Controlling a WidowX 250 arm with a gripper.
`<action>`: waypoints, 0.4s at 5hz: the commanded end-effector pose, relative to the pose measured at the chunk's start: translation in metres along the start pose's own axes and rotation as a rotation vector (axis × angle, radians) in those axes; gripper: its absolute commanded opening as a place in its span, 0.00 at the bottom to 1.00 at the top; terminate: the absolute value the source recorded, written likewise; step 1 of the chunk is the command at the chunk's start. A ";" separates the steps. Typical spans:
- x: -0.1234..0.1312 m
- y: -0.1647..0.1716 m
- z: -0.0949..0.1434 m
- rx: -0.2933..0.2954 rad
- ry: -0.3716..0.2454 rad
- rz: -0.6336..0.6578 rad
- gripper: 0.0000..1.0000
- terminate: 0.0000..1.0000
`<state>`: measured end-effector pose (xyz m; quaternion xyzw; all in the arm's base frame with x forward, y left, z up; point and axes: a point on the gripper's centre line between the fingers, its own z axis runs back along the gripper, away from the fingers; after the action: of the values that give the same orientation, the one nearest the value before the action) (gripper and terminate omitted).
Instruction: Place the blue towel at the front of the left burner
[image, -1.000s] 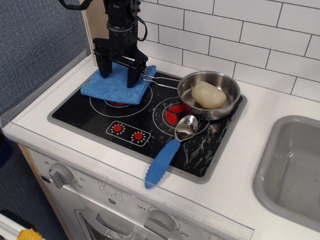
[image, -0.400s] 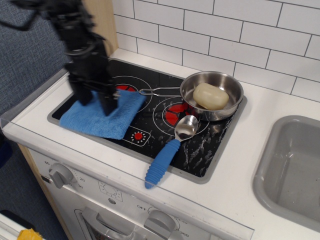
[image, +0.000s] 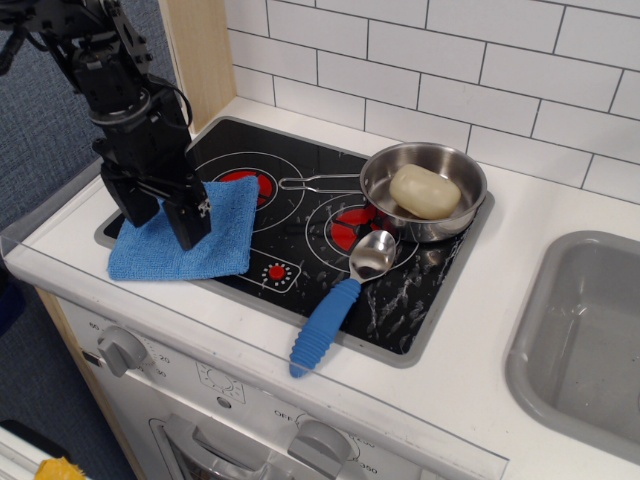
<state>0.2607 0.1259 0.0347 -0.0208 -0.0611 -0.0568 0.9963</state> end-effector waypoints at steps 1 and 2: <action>0.010 -0.011 0.059 0.111 -0.109 -0.020 1.00 0.00; 0.012 -0.016 0.054 0.119 -0.063 -0.007 1.00 0.00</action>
<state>0.2609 0.1085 0.0808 0.0285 -0.0826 -0.0542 0.9947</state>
